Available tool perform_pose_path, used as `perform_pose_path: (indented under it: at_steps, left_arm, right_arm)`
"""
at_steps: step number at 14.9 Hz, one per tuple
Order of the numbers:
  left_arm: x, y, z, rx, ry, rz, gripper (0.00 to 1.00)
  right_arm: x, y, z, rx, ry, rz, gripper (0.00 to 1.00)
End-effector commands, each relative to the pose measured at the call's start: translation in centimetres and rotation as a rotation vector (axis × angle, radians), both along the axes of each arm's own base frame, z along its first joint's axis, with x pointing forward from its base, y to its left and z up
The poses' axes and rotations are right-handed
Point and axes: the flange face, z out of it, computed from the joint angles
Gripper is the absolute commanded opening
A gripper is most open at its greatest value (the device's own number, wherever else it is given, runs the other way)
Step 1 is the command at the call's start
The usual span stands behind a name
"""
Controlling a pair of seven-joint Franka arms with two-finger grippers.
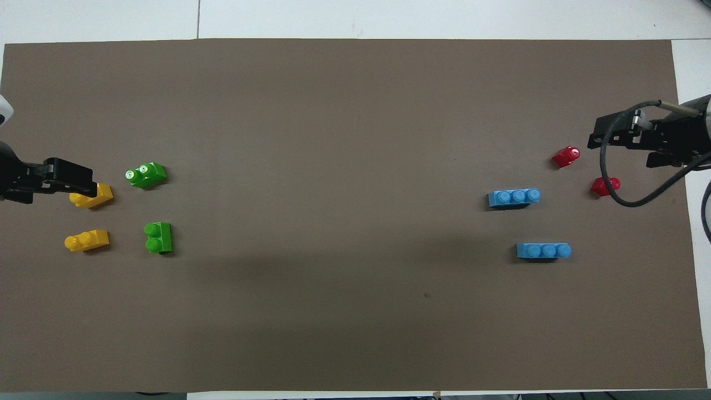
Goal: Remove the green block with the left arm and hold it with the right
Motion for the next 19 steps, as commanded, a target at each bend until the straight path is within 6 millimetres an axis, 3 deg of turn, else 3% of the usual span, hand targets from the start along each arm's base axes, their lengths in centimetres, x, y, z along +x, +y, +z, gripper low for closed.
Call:
perform_pose_path:
  at_steps: [1, 19]
  left_arm:
    - [0.2, -0.4, 0.0, 0.013, -0.014, 0.001, 1.0]
    - [0.3, -0.3, 0.1, 0.013, -0.025, 0.004, 1.0]
  right_arm:
    - [-0.2, -0.8, 0.1, -0.034, 0.012, 0.096, 1.0]
    - [-0.9, -1.8, 0.0, -0.077, 0.053, 0.145, 1.0]
